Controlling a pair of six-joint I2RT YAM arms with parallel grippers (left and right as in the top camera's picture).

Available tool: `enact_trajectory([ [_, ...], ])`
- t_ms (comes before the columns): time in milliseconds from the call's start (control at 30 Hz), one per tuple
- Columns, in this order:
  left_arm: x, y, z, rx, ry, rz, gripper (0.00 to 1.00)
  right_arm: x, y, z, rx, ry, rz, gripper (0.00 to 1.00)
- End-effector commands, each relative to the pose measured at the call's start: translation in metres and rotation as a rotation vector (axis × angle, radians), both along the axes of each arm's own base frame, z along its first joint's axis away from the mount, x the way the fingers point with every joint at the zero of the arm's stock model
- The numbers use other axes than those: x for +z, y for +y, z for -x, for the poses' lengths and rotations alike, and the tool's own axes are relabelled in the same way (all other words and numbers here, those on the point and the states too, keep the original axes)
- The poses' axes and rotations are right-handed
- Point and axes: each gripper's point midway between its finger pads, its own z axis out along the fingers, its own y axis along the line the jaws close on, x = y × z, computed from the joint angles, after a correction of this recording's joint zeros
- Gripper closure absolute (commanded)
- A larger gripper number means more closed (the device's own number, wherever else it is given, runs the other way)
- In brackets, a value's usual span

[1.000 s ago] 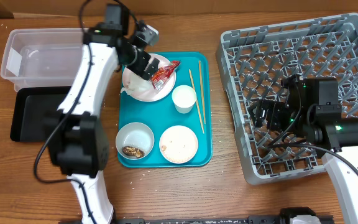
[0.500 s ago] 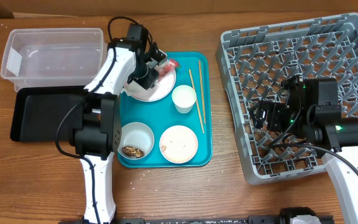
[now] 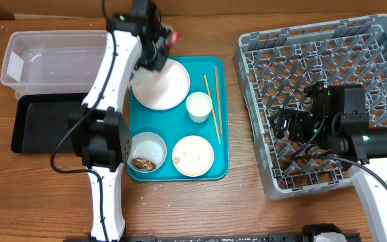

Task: Sort waste into correct bins and load items into the dishwasher
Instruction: 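Tip the plate over the clear bin to drop the red wrapper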

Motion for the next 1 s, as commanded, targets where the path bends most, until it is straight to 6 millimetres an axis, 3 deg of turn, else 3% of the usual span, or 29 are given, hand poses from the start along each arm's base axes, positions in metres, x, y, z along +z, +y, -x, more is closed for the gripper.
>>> enact_trajectory([
  [0,0.077,0.031,-0.02,0.192,-0.167,0.045,0.96,0.01,0.0,-0.006,0.005,-0.041,0.009,0.0],
  [100,0.113,0.074,-0.026,0.335,-0.258,0.037,0.96,0.011,0.0,-0.008,0.005,-0.049,0.008,0.0],
  [200,0.115,0.128,-0.027,0.557,-0.275,0.029,0.96,0.012,0.0,-0.009,0.002,-0.054,0.006,0.0],
  [367,0.082,0.19,-0.025,0.808,-0.218,0.051,0.96,0.012,0.0,-0.01,0.002,-0.058,0.005,0.0],
  [533,0.032,0.219,-0.024,0.899,-0.135,0.044,0.93,0.012,0.0,-0.01,0.002,-0.058,0.005,0.0],
  [667,-0.002,0.225,-0.024,0.908,-0.077,0.028,0.23,0.012,0.0,-0.01,0.002,-0.058,0.005,0.0],
  [733,-0.004,0.227,-0.028,0.909,-0.086,0.032,0.0,0.012,0.0,-0.01,0.002,-0.058,0.005,0.0],
  [867,0.017,0.222,-0.037,0.877,-0.142,0.074,0.0,0.012,0.0,-0.01,0.002,-0.058,0.005,0.0],
  [967,0.049,0.208,-0.039,0.799,-0.18,0.137,0.0,0.012,0.0,-0.01,0.002,-0.059,0.006,0.0],
])
